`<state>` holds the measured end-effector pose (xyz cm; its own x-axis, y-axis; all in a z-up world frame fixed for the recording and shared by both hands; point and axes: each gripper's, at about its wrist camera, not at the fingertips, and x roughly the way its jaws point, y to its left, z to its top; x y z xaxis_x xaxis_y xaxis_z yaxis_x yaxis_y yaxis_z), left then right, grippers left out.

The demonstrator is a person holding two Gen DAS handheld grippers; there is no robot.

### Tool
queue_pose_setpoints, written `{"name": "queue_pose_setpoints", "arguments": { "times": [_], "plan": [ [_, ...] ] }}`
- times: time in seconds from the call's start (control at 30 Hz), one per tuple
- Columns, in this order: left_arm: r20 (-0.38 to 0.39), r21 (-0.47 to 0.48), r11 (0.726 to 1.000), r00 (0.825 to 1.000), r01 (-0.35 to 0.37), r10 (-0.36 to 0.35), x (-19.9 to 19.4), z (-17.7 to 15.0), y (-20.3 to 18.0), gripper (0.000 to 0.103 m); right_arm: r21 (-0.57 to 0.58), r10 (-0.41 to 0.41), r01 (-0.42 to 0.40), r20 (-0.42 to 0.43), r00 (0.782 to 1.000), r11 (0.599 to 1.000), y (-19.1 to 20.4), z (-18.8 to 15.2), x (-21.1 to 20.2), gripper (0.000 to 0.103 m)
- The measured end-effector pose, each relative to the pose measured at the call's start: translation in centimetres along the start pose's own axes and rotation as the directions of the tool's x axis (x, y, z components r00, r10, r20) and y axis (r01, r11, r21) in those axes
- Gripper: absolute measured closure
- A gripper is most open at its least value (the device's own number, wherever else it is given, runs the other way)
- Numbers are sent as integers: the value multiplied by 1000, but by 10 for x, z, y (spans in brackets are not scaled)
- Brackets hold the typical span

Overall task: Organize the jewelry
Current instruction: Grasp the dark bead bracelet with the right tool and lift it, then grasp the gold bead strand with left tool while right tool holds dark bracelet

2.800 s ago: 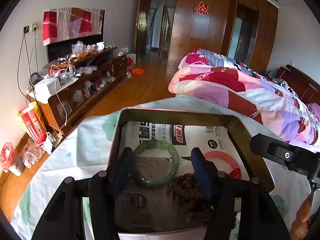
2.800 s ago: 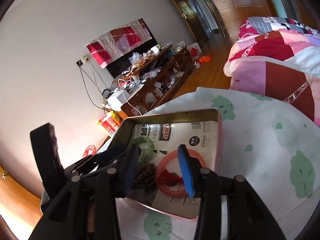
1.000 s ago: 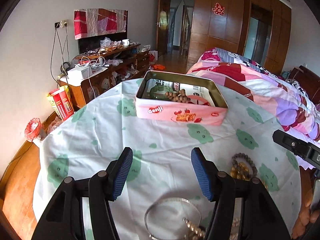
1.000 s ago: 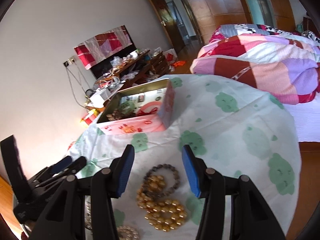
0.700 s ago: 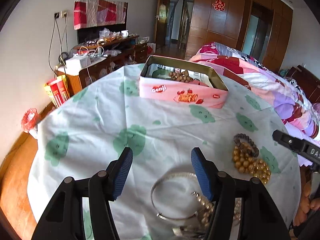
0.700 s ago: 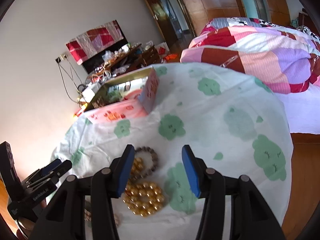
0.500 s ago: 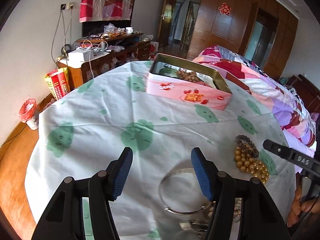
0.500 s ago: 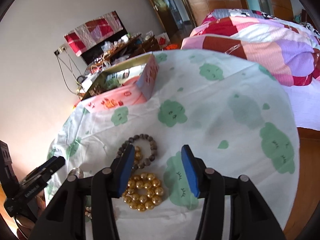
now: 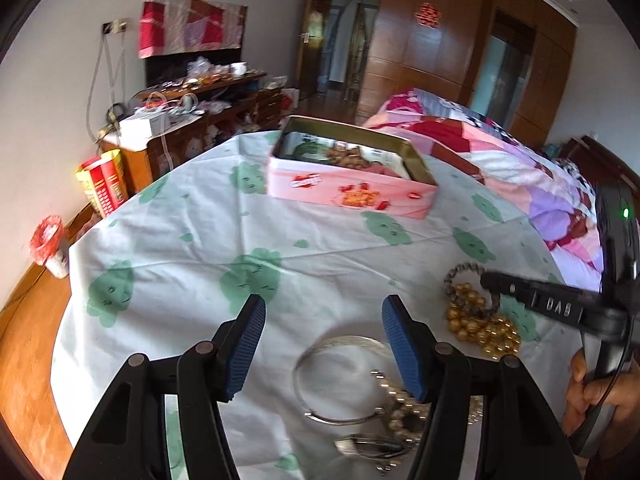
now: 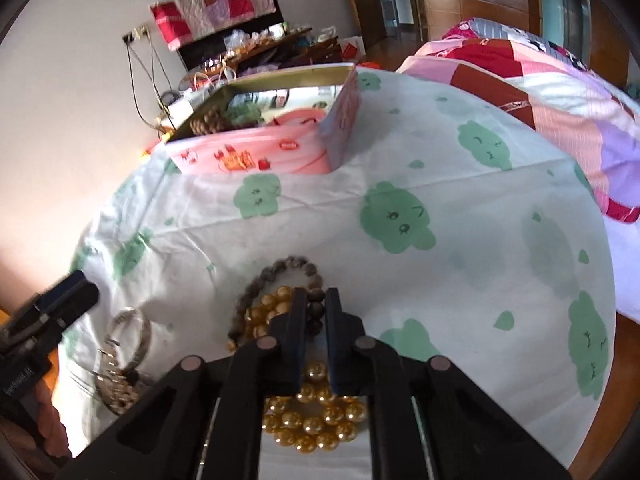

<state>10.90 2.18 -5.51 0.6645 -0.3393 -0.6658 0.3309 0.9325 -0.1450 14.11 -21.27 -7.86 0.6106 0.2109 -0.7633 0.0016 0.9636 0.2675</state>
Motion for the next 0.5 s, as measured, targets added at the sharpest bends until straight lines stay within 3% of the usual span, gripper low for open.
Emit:
{"name": "queue_pose_setpoints", "arguments": {
  "times": [0.1,0.27,0.43,0.5],
  "plan": [
    [-5,33,999,1000,24,-24,1,2,-11,42,41,2,-4,58,998,999,-10,2,-16,92],
    [-49,47,991,992,122,-120,8,8,-37,42,88,-21,9,136,990,996,-24,10,-40,92],
    [-157,59,970,962,235,-224,31,10,-75,42,125,-50,24,210,977,992,-35,12,-60,92],
    [-198,66,969,955,239,-222,41,8,-88,42,126,-45,18,216,975,992,-35,12,-60,92]
  ]
}}
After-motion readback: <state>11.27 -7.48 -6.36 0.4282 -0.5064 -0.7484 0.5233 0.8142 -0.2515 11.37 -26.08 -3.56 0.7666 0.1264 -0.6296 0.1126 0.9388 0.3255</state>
